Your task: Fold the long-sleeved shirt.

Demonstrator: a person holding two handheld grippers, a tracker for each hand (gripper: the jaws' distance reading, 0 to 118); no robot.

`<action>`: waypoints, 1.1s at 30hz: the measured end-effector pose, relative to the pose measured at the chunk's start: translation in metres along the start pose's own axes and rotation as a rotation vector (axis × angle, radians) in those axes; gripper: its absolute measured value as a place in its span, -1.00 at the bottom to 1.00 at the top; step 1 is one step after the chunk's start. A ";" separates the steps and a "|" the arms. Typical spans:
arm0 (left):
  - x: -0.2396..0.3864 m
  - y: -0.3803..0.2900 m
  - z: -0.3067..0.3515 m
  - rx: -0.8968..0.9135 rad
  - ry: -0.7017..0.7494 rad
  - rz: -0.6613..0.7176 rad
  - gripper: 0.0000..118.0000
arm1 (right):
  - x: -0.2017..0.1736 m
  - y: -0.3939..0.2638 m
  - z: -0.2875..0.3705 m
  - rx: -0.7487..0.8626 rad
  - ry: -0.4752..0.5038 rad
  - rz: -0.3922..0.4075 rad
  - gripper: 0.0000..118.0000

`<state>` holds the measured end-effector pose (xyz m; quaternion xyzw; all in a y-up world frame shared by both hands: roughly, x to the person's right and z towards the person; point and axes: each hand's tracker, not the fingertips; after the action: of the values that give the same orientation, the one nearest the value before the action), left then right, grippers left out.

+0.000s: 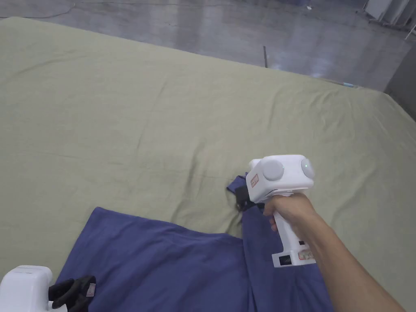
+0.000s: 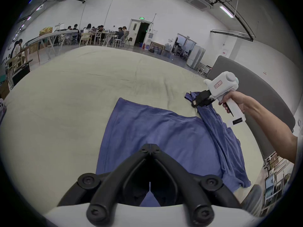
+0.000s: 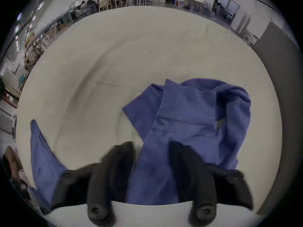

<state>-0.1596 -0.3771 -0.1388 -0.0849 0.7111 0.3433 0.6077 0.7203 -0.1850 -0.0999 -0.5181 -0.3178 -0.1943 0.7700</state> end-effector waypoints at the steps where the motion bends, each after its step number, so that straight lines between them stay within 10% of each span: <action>1: -0.003 0.002 -0.001 0.001 0.006 0.000 -1.00 | 0.000 -0.003 0.009 0.034 0.003 -0.012 -0.88; 19: 0.022 0.077 0.002 0.064 -0.056 0.020 -1.00 | 0.040 -0.169 0.210 0.325 0.089 -0.091 -0.88; 33: 0.030 0.083 -0.005 0.047 -0.105 0.015 -1.00 | 0.049 -0.352 0.265 0.389 0.175 -0.381 -0.89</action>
<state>-0.2163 -0.3089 -0.1340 -0.0470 0.6867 0.3348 0.6435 0.4577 -0.0763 0.2405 -0.2728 -0.3730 -0.3149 0.8290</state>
